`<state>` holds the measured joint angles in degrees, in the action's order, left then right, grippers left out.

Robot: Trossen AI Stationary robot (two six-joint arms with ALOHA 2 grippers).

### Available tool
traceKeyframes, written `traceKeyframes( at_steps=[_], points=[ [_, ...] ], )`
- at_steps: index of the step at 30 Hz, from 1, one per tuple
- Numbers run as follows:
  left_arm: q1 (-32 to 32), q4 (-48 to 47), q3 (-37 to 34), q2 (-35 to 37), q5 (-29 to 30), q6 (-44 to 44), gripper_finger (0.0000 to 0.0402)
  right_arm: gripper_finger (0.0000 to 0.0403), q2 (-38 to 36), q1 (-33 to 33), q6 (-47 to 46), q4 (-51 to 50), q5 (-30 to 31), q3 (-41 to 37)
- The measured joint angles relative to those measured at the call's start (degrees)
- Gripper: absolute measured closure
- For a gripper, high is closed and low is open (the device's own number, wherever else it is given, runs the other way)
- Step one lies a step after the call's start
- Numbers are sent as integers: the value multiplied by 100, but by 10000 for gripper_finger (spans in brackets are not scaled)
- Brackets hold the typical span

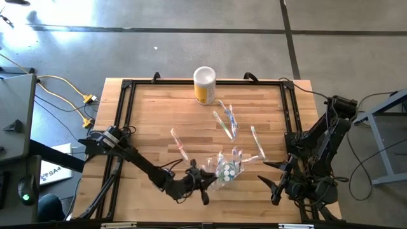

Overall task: Pick & Place toothbrushing station
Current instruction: Put the orange toothbrush in the transparent organizer

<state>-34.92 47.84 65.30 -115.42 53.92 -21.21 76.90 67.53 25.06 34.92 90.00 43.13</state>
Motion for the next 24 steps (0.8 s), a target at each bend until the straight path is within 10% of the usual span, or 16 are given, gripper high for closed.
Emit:
traceKeyframes(
  at_steps=[7, 24],
  points=[
    [109, -160, -2, 0, -1237, 103, 386, 161, 0, -57, 17, -2, 0, 0],
    [117, -252, -2, 0, -1161, 142, 268, 161, 0, 235, -134, 305, -2, 0]
  ],
)
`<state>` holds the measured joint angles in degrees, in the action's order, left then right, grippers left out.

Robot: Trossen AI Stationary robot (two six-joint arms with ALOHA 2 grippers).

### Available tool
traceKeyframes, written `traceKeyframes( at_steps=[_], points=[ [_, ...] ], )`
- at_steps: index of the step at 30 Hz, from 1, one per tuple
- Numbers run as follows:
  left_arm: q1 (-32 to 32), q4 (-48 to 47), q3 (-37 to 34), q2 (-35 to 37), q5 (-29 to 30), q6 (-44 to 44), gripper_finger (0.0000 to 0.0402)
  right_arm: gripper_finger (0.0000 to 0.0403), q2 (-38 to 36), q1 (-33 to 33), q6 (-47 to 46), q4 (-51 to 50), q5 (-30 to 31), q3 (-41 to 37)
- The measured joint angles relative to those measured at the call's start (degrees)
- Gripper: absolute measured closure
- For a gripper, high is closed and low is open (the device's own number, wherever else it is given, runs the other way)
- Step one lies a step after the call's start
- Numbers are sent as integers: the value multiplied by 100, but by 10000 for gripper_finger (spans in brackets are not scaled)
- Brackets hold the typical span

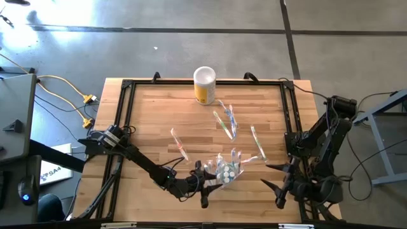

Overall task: Pick & Place toothbrushing station
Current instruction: Put the orange toothbrush in the transparent organizer, then put the green toothbrush in the transparent organizer

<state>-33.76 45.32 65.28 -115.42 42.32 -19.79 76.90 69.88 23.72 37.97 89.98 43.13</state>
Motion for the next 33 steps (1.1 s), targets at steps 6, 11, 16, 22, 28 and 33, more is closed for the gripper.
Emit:
traceKeyframes(
  at_steps=[6, 11, 16, 22, 28, 33],
  points=[
    [0, 1, 0, 0, -142, 0, 199, 161, -6, 93, 187, 400, 3, -2],
    [-2, 112, 0, 0, 43, 109, 186, 161, -9, 152, 200, 482, 4, 0],
    [-2, 164, 0, 143, 108, 473, 192, 161, -26, 218, 302, 852, 6, -1],
    [-85, 161, 0, 458, 204, 1173, 196, 161, -434, 290, 815, 1406, -2, -2],
    [-162, 129, 0, 900, 537, 2105, 197, 161, -1659, 242, 864, 1247, 6, -2],
    [-242, 113, 4, 1258, 1294, 3106, 197, 161, -2589, -185, 754, 332, -9, -28]
  ],
)
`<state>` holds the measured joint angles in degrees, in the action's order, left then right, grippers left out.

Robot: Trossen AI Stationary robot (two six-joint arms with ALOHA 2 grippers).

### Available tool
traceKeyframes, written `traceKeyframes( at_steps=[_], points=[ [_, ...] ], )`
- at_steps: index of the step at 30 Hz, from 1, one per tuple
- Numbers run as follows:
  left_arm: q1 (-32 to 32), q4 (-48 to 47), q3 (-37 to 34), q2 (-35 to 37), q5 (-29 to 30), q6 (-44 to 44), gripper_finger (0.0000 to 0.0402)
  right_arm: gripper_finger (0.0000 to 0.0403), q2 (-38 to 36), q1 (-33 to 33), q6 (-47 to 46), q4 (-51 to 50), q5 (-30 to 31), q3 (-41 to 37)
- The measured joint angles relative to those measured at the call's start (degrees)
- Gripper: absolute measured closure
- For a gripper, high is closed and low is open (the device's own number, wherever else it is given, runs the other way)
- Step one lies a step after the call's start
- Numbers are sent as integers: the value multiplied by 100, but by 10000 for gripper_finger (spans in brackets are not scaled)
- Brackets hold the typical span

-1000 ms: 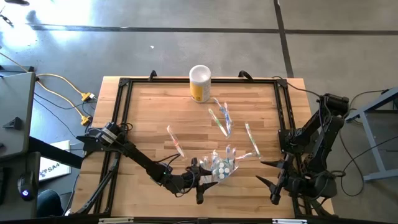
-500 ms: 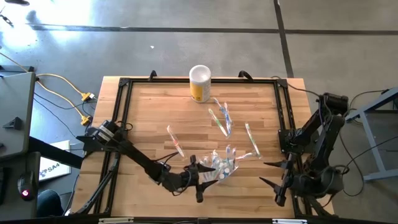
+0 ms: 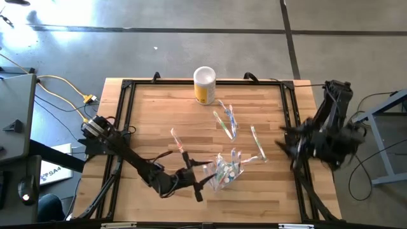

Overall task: Pick & Place toothbrushing station
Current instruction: Put the green toothbrush in the transparent organizer

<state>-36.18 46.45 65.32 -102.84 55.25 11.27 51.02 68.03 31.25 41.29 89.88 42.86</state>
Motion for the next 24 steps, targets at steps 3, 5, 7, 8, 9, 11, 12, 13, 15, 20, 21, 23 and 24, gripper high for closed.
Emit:
traceKeyframes(
  at_steps=[3, 5, 7, 8, 9, 11, 12, 13, 15, 20, 21, 23, 24],
  points=[
    [6, -65, 0, 178, 357, 311, 197, 161, -640, -313, -90, -108, 7, -171],
    [12, -233, 0, 288, 632, 139, 197, 161, -1135, -499, -105, -104, 18, -420],
    [24, -523, 0, 401, 890, -121, 197, 161, -1670, -659, -148, -112, 18, -751],
    [53, -753, 0, 478, 957, -144, 197, 161, -1944, -727, -221, -115, 20, -947],
    [67, -988, 0, 552, 973, -120, 197, 161, -2226, -786, -323, -114, 19, -1149],
    [78, -1454, 0, 695, 1024, -107, 197, 161, -2746, -877, -603, -105, 24, -1531],
    [108, -1618, 0, 744, 1073, -113, 197, 161, -2969, -899, -712, -97, 24, -1708],
    [142, -1735, 0, 786, 1098, -110, 197, 161, -3146, -898, -751, -99, 24, -1875],
    [196, -1928, 0, 879, 1147, -84, 197, 161, -3390, -890, -725, -123, 22, -2126],
    [411, -2393, 0, 1072, 1197, -159, 197, 161, -3473, -888, -404, -80, 15, -2237],
    [446, -2454, 0, 1077, 1197, -219, 197, 161, -3474, -890, -384, -54, 11, -2237],
    [527, -2487, 0, 1078, 1197, -273, 197, 161, -3478, -890, -351, -35, 11, -2235],
    [552, -2485, 0, 1077, 1197, -273, 197, 161, -3468, -886, -282, -2, 14, -2232]
  ],
)
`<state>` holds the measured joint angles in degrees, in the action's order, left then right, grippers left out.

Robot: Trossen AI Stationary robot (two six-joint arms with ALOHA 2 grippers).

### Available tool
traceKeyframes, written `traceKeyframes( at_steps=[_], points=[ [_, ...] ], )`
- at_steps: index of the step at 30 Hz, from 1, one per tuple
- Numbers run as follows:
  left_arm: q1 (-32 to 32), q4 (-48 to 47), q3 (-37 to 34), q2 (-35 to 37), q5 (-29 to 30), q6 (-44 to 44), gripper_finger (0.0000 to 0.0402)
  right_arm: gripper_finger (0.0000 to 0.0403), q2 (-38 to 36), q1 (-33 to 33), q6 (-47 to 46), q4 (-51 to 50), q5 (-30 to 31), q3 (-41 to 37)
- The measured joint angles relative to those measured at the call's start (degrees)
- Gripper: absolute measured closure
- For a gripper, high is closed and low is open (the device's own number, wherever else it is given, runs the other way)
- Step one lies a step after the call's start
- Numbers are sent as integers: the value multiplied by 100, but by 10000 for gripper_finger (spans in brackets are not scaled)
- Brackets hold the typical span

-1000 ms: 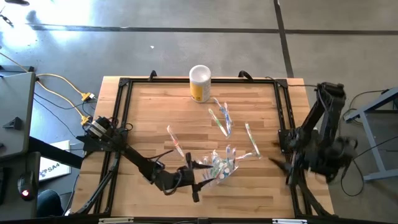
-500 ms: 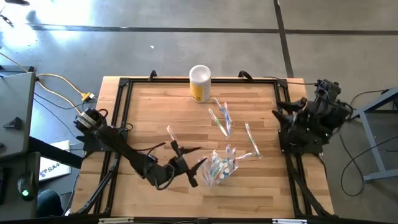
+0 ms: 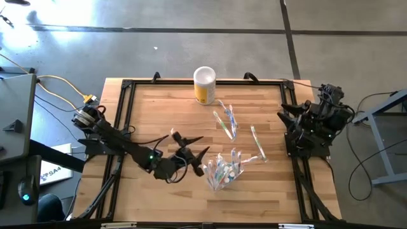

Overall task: Pick & Place toothbrushing station
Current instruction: Put the green toothbrush in the transparent organizer

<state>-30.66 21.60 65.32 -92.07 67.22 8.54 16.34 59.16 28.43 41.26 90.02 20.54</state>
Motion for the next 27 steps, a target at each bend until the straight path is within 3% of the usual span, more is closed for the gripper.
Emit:
traceKeyframes(
  at_steps=[6, 8, 12, 15, 20, 24, 27],
  points=[
    [-10, 5, 0, 6, -2, -2, 197, 161, 305, 121, 364, 103, -68, 746],
    [-16, -10, 0, 57, -15, -10, 197, 161, 464, 35, 750, 92, -480, 1037],
    [-48, -18, -1, 76, -2, -29, 197, 161, 848, -231, 1969, 87, -1930, 1587],
    [-48, -50, -2, 99, -1, -19, 197, 161, 1283, -406, 2390, 79, -1765, 2233],
    [-48, -96, -2, 104, 63, 15, 197, 161, 1904, -815, 2443, -690, -1768, 3306],
    [-45, -176, -2, 104, 90, 20, 197, 161, 2300, -1253, 2758, -981, -2735, 3821],
    [-45, -209, -2, 104, 94, 20, 197, 161, 2635, -1607, 2958, -1715, -3052, 4307]
  ],
)
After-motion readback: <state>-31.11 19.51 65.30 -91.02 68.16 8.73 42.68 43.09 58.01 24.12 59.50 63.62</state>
